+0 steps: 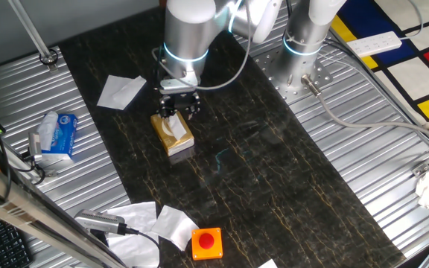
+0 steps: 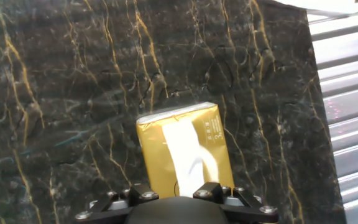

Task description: Pull out a napkin

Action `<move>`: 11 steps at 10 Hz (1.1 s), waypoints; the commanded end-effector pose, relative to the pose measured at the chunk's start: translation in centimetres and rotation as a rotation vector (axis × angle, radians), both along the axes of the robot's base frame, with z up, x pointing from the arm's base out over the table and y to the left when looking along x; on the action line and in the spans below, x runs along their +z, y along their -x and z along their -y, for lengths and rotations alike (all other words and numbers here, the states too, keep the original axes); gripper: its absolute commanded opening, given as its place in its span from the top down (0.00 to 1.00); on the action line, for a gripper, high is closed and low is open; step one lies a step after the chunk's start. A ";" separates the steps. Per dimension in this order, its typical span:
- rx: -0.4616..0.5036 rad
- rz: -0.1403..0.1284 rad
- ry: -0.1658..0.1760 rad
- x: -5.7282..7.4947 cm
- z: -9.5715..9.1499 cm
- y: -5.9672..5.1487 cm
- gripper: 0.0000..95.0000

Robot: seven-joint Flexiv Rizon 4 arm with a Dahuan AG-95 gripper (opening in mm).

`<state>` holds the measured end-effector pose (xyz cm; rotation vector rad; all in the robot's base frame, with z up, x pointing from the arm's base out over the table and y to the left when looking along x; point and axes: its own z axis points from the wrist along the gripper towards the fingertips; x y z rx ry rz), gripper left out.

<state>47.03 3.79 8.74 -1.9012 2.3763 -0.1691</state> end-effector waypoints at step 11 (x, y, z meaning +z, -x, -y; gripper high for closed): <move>0.018 -0.082 -0.017 -0.2 -0.3 -0.7 0.40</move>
